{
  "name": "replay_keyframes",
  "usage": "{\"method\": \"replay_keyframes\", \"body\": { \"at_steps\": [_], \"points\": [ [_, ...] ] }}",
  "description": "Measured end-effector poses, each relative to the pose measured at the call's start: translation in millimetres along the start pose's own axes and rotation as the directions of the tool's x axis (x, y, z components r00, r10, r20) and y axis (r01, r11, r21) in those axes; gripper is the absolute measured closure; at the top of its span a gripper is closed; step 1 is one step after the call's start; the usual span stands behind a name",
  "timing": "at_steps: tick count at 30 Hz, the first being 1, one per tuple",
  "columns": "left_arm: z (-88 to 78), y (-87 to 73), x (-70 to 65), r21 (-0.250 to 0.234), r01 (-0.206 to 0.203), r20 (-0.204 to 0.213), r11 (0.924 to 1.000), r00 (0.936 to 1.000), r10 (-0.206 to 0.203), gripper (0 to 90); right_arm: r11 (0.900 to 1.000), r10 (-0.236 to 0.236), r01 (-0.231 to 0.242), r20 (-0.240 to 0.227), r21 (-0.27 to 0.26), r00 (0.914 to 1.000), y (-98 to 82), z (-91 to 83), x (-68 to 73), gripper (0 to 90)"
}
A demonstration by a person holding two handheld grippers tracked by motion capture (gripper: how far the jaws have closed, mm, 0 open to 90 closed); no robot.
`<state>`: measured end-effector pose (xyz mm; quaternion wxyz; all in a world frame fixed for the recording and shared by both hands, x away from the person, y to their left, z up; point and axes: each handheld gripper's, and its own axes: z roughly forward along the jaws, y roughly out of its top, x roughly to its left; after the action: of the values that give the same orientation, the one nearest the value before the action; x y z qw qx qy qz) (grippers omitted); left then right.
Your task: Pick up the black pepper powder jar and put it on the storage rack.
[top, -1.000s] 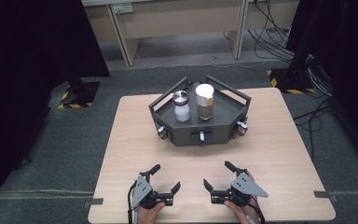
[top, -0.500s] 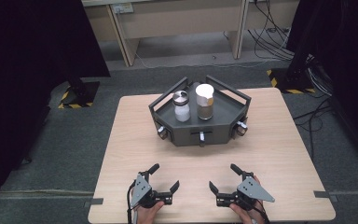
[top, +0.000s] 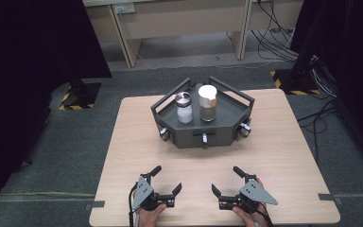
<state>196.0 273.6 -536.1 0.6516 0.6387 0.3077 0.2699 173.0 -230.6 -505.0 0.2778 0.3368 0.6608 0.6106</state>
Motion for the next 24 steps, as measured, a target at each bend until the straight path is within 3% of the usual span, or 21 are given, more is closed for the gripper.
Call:
{"method": "replay_keyframes", "body": {
  "at_steps": [24],
  "points": [
    [-0.9,0.5,-0.4,-0.001,-0.008,0.001,1.0000,1.0000,0.008,0.2,1.000,-0.008,0.008,0.012,-0.002,0.9999,0.2,-0.5,-0.1,0.3]
  ]
}}
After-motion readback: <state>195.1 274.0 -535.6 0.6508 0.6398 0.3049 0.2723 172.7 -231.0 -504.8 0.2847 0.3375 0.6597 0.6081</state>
